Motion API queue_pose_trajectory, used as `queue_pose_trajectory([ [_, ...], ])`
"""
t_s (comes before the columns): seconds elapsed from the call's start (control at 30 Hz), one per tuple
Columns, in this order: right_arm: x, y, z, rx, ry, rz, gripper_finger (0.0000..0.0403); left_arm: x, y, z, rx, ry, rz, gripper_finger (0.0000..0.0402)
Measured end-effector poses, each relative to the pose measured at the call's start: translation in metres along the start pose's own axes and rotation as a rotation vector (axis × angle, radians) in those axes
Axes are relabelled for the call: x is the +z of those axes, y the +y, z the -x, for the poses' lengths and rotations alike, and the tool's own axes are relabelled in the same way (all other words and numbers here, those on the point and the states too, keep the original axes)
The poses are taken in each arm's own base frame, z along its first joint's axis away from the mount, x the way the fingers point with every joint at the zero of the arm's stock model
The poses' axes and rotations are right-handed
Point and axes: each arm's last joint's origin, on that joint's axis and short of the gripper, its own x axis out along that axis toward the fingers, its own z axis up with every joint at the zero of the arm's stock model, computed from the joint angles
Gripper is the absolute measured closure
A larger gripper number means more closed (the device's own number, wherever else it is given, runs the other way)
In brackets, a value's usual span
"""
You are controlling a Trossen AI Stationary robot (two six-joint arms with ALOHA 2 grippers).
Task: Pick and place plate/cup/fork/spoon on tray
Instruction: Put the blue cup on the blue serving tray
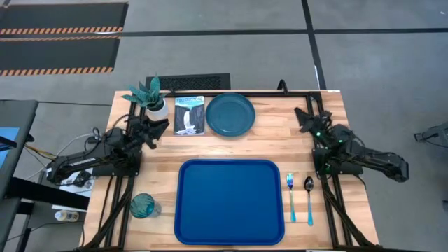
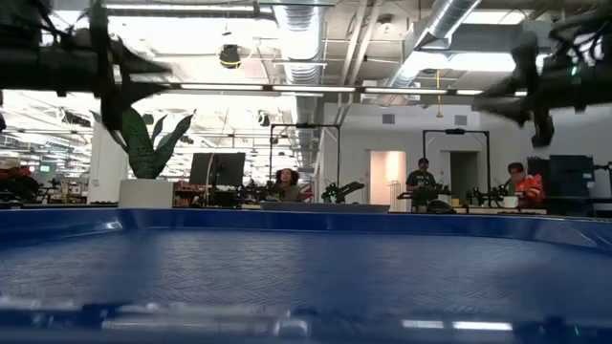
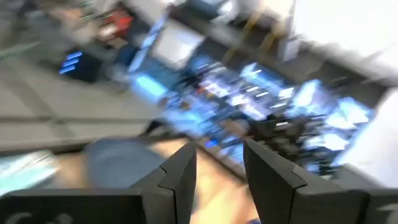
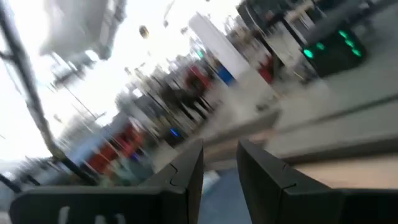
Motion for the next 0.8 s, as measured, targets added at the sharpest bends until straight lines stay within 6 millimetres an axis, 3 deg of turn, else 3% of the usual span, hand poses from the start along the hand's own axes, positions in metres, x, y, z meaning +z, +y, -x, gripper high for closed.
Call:
queue_pose_trajectory([
  [0.23,0.047,0.043,-0.003,0.128,-0.057,0.131,0.0216,0.024,-0.017,0.004,-0.240,-0.187,0.031,0.0206],
  [0.4,0.058,0.069,-0.023,0.131,0.073,0.192,0.0153,0.044,-0.031,0.007,-0.326,-0.179,0.015,0.0141],
  [0.6,0.045,0.101,-0.067,0.217,0.325,0.314,0.0136,0.073,-0.052,0.000,-0.285,0.053,-0.109,0.0110],
  [0.8,0.009,0.138,-0.116,0.309,0.543,0.395,0.0135,0.103,-0.073,-0.008,-0.187,0.343,-0.208,0.0111],
])
